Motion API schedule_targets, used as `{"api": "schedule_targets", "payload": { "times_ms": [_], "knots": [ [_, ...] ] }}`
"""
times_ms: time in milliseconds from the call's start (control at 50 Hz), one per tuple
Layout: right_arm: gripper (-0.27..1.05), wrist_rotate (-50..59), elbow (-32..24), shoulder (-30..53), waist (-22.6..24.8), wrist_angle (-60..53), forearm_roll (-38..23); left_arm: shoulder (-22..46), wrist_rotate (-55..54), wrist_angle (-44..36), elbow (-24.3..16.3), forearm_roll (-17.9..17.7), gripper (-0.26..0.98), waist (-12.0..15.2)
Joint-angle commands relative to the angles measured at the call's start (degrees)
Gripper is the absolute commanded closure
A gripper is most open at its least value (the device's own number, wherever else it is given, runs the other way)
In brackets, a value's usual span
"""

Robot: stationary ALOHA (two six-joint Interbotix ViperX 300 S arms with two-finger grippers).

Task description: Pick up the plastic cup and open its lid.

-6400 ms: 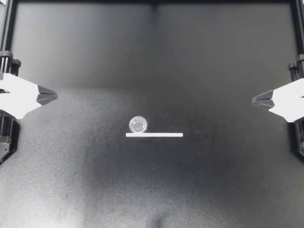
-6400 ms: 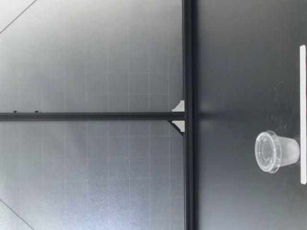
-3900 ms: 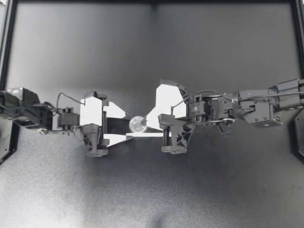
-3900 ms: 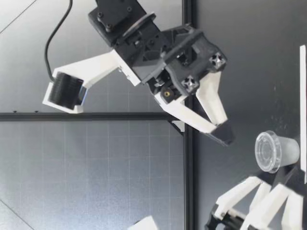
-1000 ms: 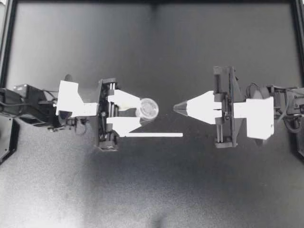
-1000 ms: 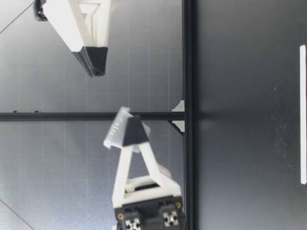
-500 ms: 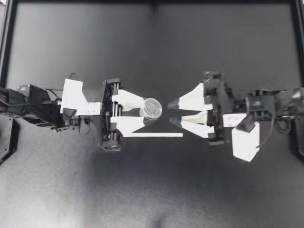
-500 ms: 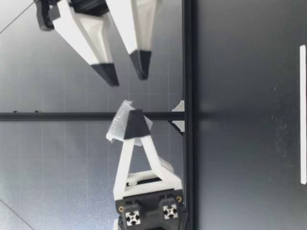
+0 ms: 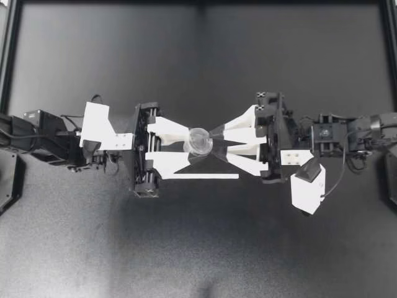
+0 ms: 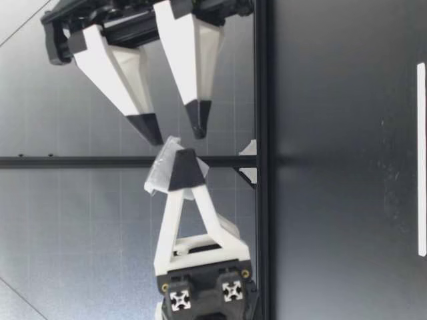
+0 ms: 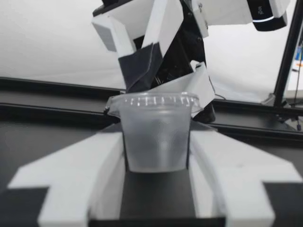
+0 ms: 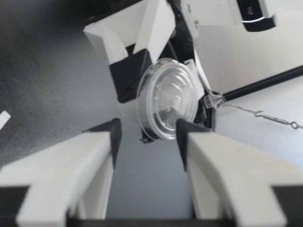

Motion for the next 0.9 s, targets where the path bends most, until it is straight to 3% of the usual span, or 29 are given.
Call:
{"api": "schedule_targets", "payload": {
  "times_ms": [0,280,600,880],
  "knots": [
    [0.25,0.0,-1.3,-0.6,-0.1,-0.9,0.3,-0.8,0.0,-0.3,-1.0,0.6,0.56,0.0],
    [0.25,-0.9,-0.6,-2.8,-0.2,-5.3,1.8,-0.7,-0.1,-0.3,-0.4,1.3,0.56,0.0],
    [0.25,-1.8,4.7,-12.6,-0.2,-6.9,6.3,0.1,-1.1,-0.2,0.2,1.3,0.57,0.0],
    [0.25,-0.9,7.7,-11.6,-0.1,-8.2,10.4,-0.7,-1.3,2.8,0.2,1.4,0.57,0.0]
  ]
}}
